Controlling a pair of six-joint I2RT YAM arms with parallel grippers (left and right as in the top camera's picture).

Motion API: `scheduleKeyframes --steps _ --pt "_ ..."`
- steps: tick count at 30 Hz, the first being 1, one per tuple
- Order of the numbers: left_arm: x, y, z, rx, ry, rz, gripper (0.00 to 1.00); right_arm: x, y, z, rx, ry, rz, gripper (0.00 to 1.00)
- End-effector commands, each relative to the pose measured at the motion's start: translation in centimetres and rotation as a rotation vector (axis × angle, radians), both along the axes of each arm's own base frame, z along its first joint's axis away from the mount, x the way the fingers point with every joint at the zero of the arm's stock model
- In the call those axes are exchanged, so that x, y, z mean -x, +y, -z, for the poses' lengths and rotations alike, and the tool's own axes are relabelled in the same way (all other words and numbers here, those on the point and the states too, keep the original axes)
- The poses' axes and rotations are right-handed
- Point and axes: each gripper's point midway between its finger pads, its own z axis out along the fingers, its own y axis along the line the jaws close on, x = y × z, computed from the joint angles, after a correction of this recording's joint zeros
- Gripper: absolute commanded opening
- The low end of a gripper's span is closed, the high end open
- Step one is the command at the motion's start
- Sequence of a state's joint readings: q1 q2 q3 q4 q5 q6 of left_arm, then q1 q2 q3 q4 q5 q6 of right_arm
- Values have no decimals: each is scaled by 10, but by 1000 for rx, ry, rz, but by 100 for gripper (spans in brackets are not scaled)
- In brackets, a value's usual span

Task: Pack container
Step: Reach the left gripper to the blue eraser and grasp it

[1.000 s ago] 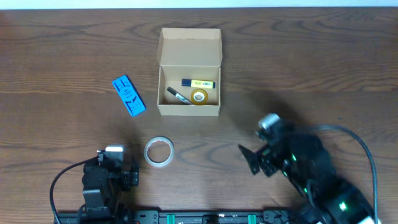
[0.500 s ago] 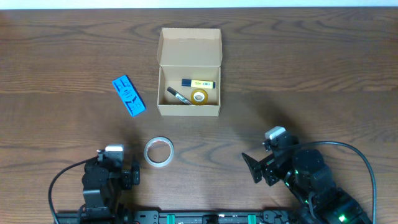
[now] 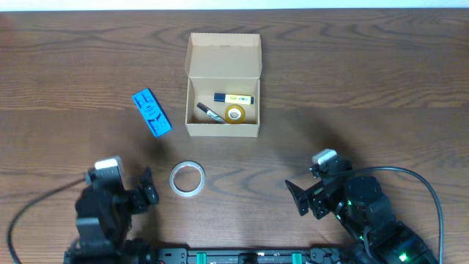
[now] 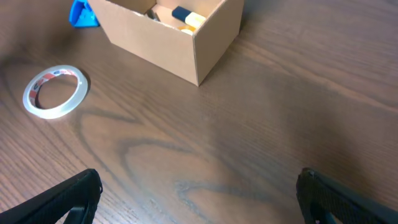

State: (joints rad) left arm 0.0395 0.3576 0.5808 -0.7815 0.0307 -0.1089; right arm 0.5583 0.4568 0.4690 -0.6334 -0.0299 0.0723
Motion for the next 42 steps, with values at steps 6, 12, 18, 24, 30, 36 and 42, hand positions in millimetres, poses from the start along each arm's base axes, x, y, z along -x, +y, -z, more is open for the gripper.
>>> scheduleKeyframes --steps 6,12,18,24,30,36,42 --pt "-65 1 -49 37 141 -10 95 -1 -2 -1 -13 1 20 99" --pt "-114 -1 -48 59 224 9 95 -1 -2 -1 -13 1 20 99" --pt "-153 0 -20 153 245 -78 95 -1 -2 -1 -13 1 20 99" --pt "-167 2 14 294 322 -245 96 -1 -2 -1 -13 1 20 99" --pt "-184 2 31 429 389 -405 96 -1 -2 -1 -13 1 20 99" --pt "-212 3 39 467 437 -474 96 -1 -2 -1 -13 1 20 99" --pt "-230 4 68 444 506 -477 96 -1 -2 -1 -13 1 20 99"
